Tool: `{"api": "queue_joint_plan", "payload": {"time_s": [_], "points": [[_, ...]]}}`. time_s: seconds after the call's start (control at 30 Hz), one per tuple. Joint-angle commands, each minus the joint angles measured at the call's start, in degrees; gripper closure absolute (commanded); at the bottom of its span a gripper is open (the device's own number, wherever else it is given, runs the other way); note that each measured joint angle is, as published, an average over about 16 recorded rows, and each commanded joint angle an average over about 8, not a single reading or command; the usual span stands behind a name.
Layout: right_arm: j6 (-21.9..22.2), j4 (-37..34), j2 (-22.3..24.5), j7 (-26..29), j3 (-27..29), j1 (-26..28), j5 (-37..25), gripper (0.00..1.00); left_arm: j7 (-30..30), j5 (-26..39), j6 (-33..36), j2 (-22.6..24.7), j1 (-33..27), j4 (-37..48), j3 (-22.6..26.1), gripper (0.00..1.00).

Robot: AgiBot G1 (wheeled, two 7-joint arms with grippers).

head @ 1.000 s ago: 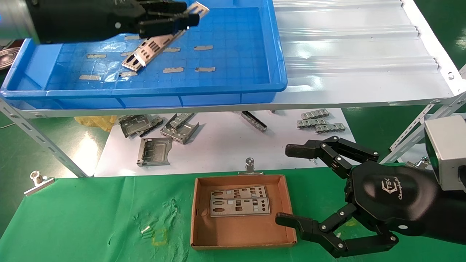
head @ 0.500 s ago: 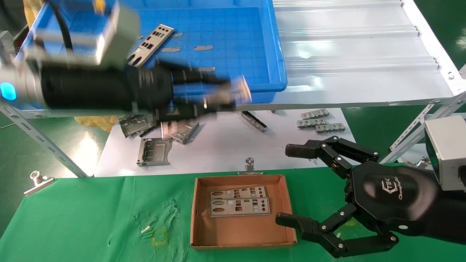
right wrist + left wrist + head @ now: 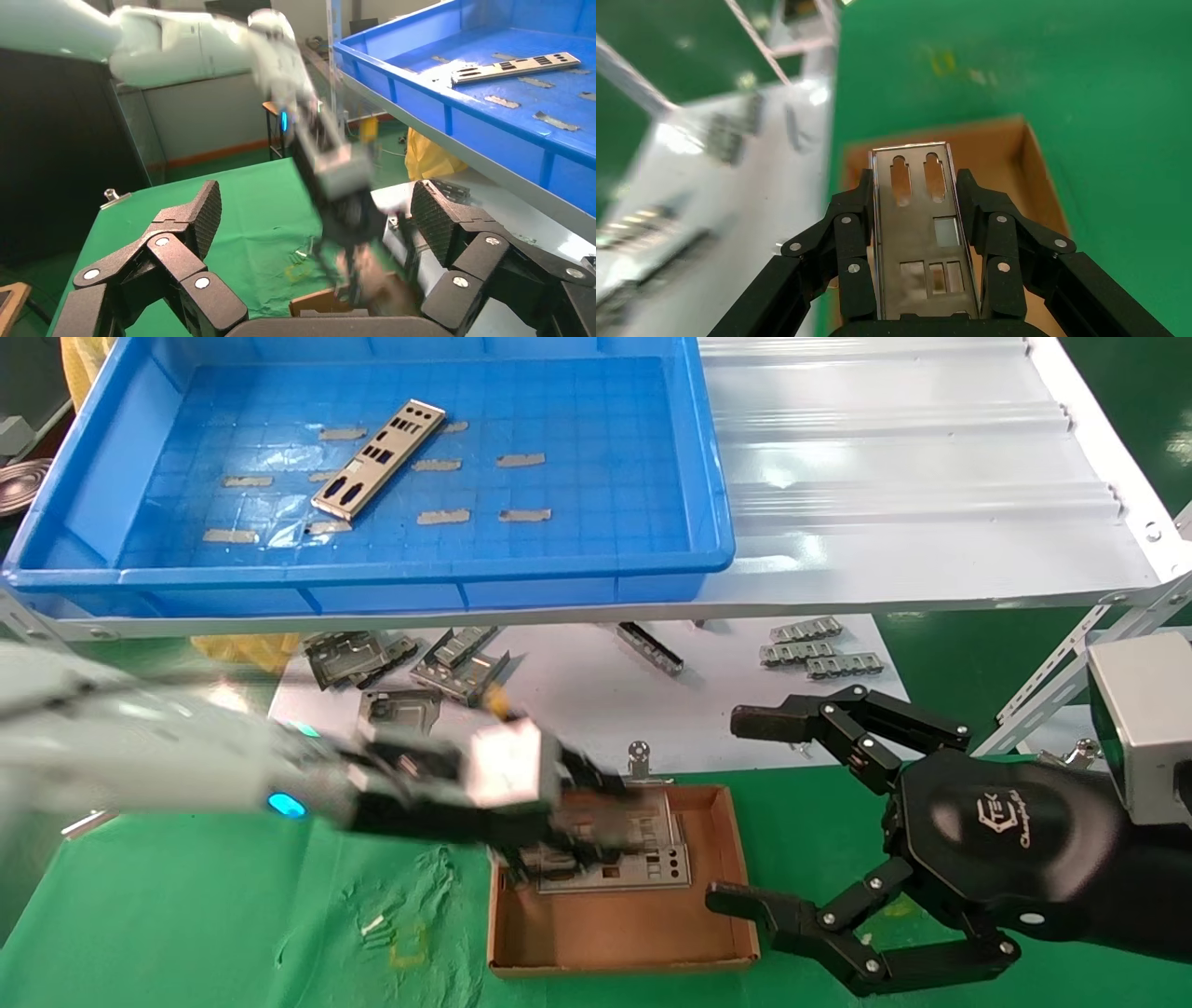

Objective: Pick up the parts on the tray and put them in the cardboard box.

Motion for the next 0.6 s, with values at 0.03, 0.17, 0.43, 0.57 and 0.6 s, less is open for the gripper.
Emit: {"api": "queue_joint_plan", "payload": {"time_s": [0.03, 0.17, 0.43, 0.57, 0.6], "points": [[0.0, 0.0, 0.0, 0.0, 0.0, 0.0, 0.0, 0.00, 2.9, 1.8, -2.9, 2.1, 1.8, 1.2, 0.8, 1.00], [0.0, 0.0, 0.0, 0.0, 0.0, 0.0, 0.0, 0.00, 4.7, 2.3, -5.3, 5.3, 2.2, 5.3, 1.1, 1.00], [0.0, 0.0, 0.0, 0.0, 0.0, 0.0, 0.0, 0.00, 7.2, 4.0, -8.0, 9.8, 1.6, 13.2, 2.1, 0.32], [0.0, 0.0, 0.0, 0.0, 0.0, 0.0, 0.0, 0.00, 8.0, 4.0, -8.0, 11.0, 1.1, 16.0, 2.3, 0.00], [0.0, 0.0, 0.0, 0.0, 0.0, 0.0, 0.0, 0.00, 8.2, 4.0, -7.9, 11.1, 1.0, 16.5, 2.4, 0.00]]}}
